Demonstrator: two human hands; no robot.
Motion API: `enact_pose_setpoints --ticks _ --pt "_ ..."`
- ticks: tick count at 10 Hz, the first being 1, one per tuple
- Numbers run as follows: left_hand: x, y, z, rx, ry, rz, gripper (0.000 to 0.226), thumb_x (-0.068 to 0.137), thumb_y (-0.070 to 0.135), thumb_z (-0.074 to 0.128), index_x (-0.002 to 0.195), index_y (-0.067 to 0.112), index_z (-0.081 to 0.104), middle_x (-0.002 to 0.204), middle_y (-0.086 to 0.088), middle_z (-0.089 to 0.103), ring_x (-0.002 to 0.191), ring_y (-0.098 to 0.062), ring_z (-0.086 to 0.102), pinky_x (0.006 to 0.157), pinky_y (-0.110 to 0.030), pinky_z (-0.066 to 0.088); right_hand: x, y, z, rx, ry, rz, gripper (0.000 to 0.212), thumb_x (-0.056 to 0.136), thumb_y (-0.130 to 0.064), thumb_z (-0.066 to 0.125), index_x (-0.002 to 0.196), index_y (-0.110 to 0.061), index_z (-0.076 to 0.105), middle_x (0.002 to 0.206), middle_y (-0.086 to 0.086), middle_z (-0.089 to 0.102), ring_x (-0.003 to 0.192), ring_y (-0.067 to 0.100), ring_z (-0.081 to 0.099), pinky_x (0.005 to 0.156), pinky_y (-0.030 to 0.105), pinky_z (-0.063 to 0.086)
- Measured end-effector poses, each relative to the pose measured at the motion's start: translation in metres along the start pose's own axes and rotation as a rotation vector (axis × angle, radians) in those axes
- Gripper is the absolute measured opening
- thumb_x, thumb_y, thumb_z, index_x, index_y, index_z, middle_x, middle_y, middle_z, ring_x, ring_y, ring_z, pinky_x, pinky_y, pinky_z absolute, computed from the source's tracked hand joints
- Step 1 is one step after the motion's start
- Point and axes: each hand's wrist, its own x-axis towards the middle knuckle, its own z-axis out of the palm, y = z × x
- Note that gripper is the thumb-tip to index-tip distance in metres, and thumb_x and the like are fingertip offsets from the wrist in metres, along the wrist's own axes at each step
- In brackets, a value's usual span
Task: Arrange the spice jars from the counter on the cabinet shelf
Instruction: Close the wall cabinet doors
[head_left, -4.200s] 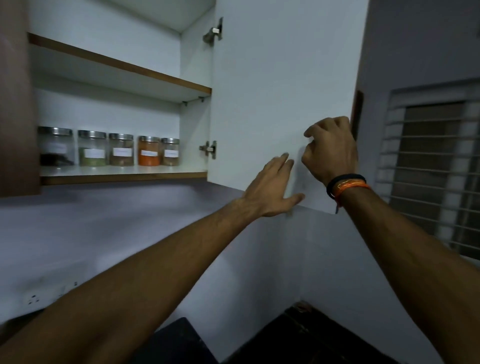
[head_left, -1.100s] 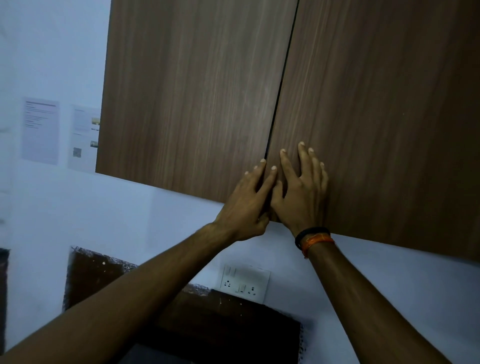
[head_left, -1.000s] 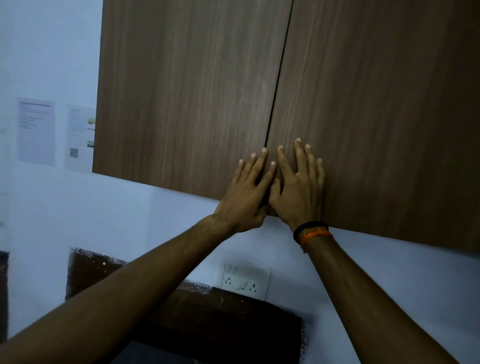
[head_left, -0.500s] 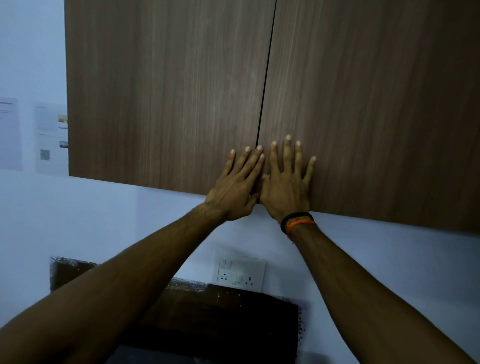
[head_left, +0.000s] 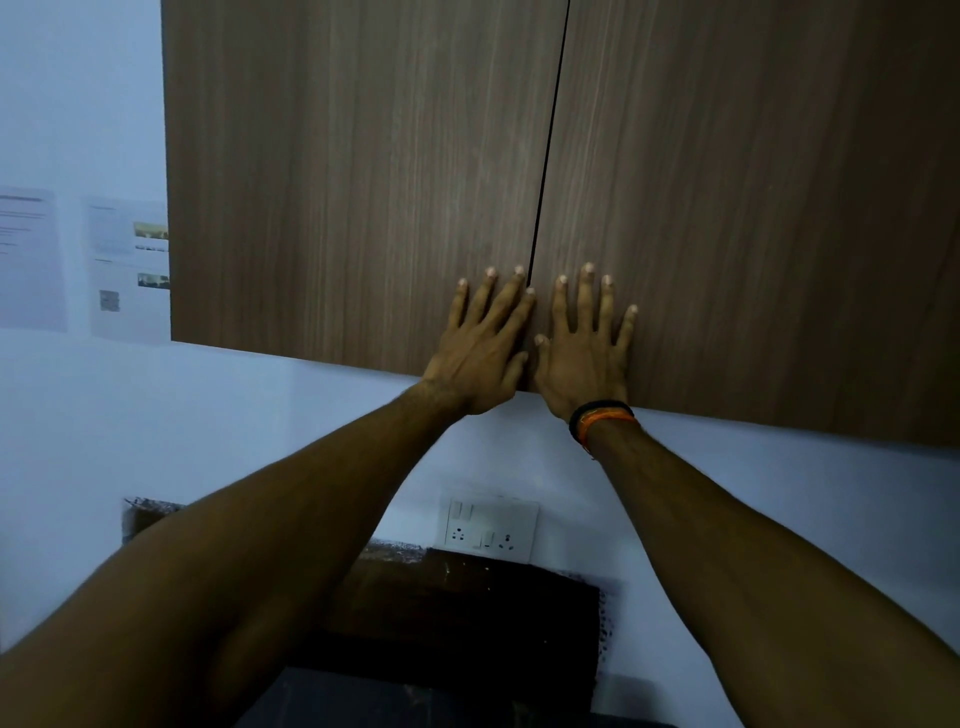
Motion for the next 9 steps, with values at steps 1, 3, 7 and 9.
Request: enact_pose_setpoints --ticks 1,3,7,9 --pt "-0.004 -0.007 -0.012 0.005 0.018 -0.094 0.079 0.101 0.048 0.034 0.16 0.012 -0.004 0.166 -0.016 -0.015 0.152 -0.039 -0.015 0.12 -0.063 -0.003 -0.007 -0.003 -0.008 0.057 0.007 0.029 0.077 0.097 -0.049 0.035 0.157 -0.014 0.001 0.163 0.016 -0.006 0.15 0.034 -0.004 0.118 0.062 0.007" --pt "-0.014 -0.007 -0.025 -0.03 0.008 -0.164 0.078 0.103 0.049 0.03 0.159 0.01 -0.007 0.165 -0.017 -0.018 0.152 -0.036 -0.017 0.12 -0.062 -0.004 -0.018 -0.016 -0.019 0.067 0.038 0.054 0.078 0.097 -0.056 0.03 0.157 -0.013 0.002 0.163 0.018 -0.006 0.15 0.035 -0.004 0.117 0.062 0.005" --pt "-0.02 -0.011 -0.031 -0.047 -0.023 -0.139 0.079 0.102 0.05 0.031 0.159 0.011 -0.007 0.166 -0.017 -0.016 0.153 -0.037 -0.014 0.121 -0.061 -0.005 -0.034 -0.004 -0.079 0.463 0.217 0.11 0.058 0.097 -0.03 0.05 0.15 -0.011 0.034 0.159 0.013 0.026 0.143 0.03 0.027 0.115 0.052 0.028" --pt "-0.021 -0.01 -0.034 -0.07 -0.032 -0.145 0.081 0.101 0.049 0.036 0.159 0.011 -0.005 0.166 -0.017 -0.013 0.153 -0.038 -0.012 0.122 -0.06 -0.005 -0.062 0.018 -0.189 0.882 0.795 -0.012 0.021 0.093 -0.001 0.055 0.109 -0.004 0.069 0.11 0.013 0.065 0.098 0.02 0.063 0.086 0.018 0.049"
